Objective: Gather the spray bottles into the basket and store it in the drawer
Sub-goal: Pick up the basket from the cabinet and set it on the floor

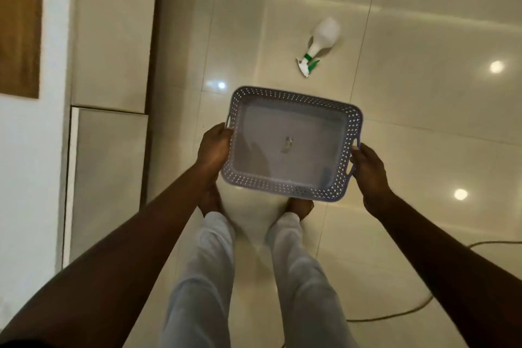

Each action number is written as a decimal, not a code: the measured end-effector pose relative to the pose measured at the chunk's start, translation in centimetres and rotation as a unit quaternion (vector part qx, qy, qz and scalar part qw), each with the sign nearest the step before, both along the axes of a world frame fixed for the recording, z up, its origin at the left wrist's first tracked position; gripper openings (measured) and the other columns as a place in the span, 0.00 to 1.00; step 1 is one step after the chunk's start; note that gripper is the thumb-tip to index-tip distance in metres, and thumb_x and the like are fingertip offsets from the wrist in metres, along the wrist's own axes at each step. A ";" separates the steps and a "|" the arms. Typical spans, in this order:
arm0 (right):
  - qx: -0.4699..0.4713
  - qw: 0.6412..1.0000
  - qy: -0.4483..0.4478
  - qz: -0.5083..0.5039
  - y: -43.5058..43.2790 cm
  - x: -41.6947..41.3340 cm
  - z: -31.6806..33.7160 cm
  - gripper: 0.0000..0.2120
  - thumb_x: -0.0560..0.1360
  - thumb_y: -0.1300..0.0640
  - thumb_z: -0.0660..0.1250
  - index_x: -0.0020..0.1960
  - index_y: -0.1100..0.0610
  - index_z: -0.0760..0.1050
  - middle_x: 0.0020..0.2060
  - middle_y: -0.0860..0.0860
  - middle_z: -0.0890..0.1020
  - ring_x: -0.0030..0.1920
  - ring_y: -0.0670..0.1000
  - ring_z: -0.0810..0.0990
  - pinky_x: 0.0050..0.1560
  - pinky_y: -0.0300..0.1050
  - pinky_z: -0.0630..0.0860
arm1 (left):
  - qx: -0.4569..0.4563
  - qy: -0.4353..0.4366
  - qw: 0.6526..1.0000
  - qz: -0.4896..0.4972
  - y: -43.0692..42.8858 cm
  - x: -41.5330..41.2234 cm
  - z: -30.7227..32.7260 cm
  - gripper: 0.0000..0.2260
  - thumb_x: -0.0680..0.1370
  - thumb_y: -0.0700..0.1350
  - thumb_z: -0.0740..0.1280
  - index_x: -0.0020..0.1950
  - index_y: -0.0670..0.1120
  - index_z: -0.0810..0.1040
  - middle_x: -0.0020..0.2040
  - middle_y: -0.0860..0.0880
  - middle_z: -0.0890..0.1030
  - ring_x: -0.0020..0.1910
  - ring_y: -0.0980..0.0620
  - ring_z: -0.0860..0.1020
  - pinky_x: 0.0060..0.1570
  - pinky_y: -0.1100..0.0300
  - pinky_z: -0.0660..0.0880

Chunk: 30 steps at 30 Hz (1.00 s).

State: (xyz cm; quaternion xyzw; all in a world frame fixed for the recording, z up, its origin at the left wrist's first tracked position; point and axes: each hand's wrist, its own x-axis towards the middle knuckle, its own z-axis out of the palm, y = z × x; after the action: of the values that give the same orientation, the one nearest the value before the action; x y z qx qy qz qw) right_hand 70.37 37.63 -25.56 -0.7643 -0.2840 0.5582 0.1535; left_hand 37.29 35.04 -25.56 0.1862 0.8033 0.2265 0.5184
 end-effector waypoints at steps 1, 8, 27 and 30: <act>-0.004 1.000 -0.001 0.001 0.4 0.4 -1.9 0.12 0.84 0.52 0.62 0.64 0.50 0.81 0.53 0.43 0.84 0.51 0.42 0.82 0.45 0.41 0.75 | 0.000 0.001 1.000 -0.002 0.4 0.4 -1.8 0.12 0.78 0.46 0.61 0.48 0.45 0.83 0.36 0.58 0.86 0.31 0.66 0.81 0.30 0.71 0.74; -0.034 0.999 0.000 0.010 3.0 2.2 -13.7 0.14 0.83 0.52 0.62 0.66 0.50 0.80 0.51 0.41 0.81 0.50 0.41 0.79 0.46 0.41 0.74 | -0.020 0.001 1.000 0.000 2.3 2.2 -13.8 0.12 0.77 0.45 0.61 0.47 0.45 0.84 0.37 0.56 0.85 0.33 0.65 0.82 0.32 0.69 0.75; -0.081 0.997 -0.014 0.013 4.6 2.5 -26.8 0.09 0.85 0.50 0.61 0.51 0.42 0.78 0.48 0.38 0.81 0.49 0.40 0.79 0.48 0.40 0.75 | -0.067 -0.025 0.997 -0.011 4.2 3.4 -26.6 0.09 0.78 0.47 0.63 0.50 0.46 0.81 0.48 0.49 0.85 0.45 0.53 0.83 0.41 0.59 0.75; -0.073 0.997 -0.017 0.028 4.6 2.9 -27.0 0.12 0.86 0.50 0.60 0.63 0.49 0.79 0.51 0.40 0.82 0.53 0.42 0.80 0.51 0.42 0.77 | -0.076 -0.024 0.997 -0.020 4.4 3.4 -26.8 0.11 0.80 0.48 0.62 0.53 0.44 0.79 0.56 0.42 0.84 0.51 0.48 0.83 0.46 0.56 0.76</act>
State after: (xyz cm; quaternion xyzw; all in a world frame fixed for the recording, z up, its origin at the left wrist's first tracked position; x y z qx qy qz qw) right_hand 73.25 42.27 -52.56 -0.7748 -0.2665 0.5682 0.0765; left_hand 40.70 39.39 -52.35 0.1569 0.8017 0.1590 0.5544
